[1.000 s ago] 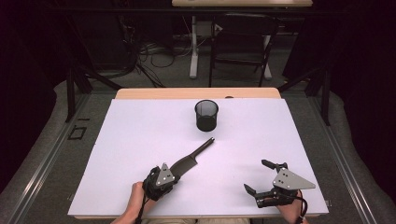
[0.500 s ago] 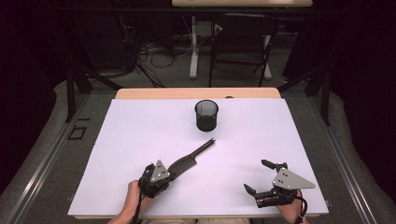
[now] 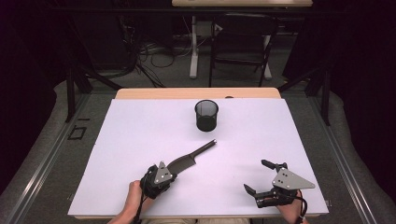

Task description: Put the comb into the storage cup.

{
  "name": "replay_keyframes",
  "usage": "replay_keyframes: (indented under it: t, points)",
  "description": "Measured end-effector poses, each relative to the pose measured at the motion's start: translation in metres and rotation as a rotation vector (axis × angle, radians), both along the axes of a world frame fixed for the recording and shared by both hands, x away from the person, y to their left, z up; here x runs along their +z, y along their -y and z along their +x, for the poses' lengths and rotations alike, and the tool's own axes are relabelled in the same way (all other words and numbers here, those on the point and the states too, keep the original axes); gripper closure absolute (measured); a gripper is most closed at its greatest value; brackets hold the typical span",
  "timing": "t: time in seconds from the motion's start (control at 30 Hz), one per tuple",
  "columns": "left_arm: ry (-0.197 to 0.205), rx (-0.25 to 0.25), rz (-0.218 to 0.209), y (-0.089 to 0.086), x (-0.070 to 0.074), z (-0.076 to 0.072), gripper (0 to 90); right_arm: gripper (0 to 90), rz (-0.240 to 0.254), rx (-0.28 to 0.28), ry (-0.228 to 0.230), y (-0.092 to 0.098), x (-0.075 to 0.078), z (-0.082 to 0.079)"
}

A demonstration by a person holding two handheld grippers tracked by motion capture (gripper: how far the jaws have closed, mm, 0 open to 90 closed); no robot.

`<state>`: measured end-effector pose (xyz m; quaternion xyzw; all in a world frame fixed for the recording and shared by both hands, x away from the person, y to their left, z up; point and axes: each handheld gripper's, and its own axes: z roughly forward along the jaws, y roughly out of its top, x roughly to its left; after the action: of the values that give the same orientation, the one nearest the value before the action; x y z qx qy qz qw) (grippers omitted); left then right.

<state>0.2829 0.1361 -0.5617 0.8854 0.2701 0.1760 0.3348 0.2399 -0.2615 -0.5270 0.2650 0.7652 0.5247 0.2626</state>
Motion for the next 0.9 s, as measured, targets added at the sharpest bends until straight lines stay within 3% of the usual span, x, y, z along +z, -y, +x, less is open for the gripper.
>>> replay_keyframes:
  t: [0.9]
  points:
    - [0.056,0.101,0.017,-0.009,-0.003,0.03,90.0,0.4,-0.006,0.0,0.005,0.0,0.0,0.001]
